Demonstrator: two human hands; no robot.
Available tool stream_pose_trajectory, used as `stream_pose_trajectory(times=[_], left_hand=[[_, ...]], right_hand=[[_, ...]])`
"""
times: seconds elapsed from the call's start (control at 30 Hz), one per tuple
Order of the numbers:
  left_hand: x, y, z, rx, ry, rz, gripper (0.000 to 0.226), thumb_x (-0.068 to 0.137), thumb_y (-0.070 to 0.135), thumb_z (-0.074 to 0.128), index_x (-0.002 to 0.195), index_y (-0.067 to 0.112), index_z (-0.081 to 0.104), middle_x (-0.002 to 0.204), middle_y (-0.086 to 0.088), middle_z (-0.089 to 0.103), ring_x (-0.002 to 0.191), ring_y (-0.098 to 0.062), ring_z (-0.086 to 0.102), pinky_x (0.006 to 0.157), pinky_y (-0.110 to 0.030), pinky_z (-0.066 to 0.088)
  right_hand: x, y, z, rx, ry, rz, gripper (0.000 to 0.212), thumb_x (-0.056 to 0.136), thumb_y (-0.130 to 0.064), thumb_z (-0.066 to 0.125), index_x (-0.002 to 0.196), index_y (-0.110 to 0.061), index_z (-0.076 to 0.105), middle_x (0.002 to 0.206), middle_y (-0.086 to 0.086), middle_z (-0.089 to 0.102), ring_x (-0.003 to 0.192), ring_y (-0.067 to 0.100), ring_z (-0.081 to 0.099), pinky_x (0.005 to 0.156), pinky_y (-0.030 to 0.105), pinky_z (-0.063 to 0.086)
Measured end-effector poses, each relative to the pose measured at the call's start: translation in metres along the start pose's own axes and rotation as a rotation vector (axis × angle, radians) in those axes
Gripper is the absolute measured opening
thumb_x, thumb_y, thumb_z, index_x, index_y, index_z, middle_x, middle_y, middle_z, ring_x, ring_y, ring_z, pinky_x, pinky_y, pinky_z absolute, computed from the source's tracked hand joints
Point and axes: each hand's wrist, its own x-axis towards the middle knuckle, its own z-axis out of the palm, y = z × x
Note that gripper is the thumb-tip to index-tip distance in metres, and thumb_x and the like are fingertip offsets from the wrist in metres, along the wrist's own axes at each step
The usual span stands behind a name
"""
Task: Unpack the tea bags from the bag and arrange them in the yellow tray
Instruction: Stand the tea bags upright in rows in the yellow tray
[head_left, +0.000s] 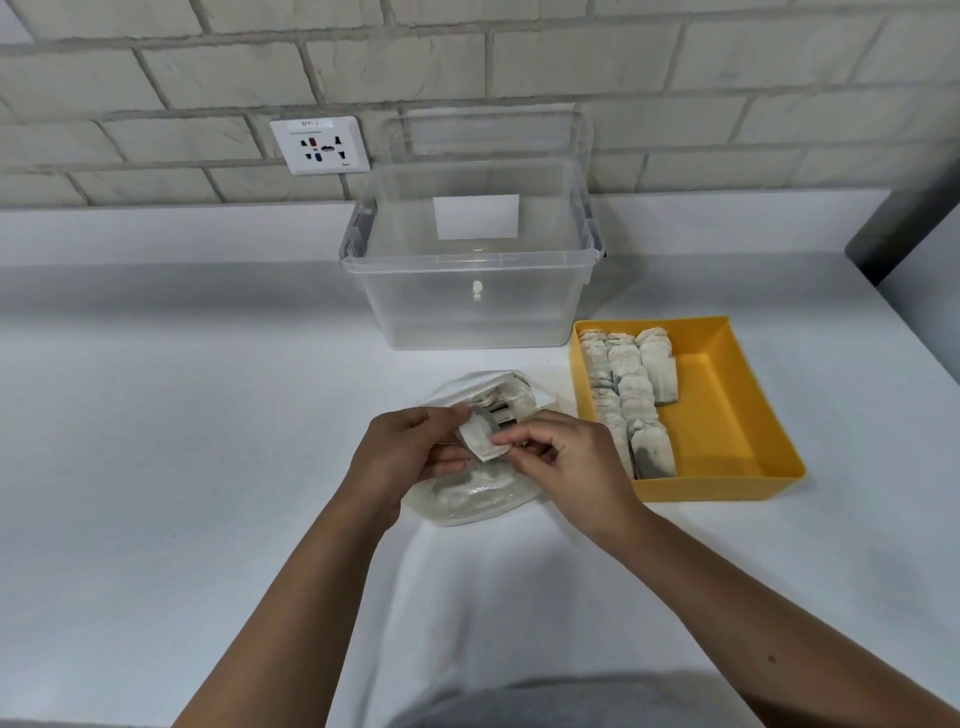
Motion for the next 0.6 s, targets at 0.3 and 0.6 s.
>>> stream_pose_trajectory(times=[0.3, 0.6], left_hand=[[0.007, -0.015, -0.011, 0.572, 0.296, 0.428, 0.010, 0.090, 0.037, 0.069, 0.088, 0.027, 0.073, 0.079, 0.014, 0.074, 0.079, -0.002, 0.067, 0.072, -0.021, 0.050], [0.012, -0.019, -0.015, 0.651, 0.336, 0.444, 0.018, 0.099, 0.037, 0.056, 0.098, 0.020, 0.064, 0.079, 0.011, 0.069, 0.077, -0.017, 0.064, 0.072, -0.036, 0.052]], right_hand=[[0.022, 0.007, 0.005, -0.371, -0.179, 0.123, 0.027, 0.085, -0.004, 0.065, 0.110, -0.012, 0.070, 0.109, 0.004, 0.064, 0.089, 0.019, 0.064, 0.087, 0.033, 0.050], [0.028, 0.004, 0.023, -0.595, -0.438, 0.129, 0.037, 0.079, -0.036, 0.073, 0.113, -0.022, 0.068, 0.113, -0.001, 0.057, 0.107, 0.021, 0.056, 0.086, 0.032, 0.049]])
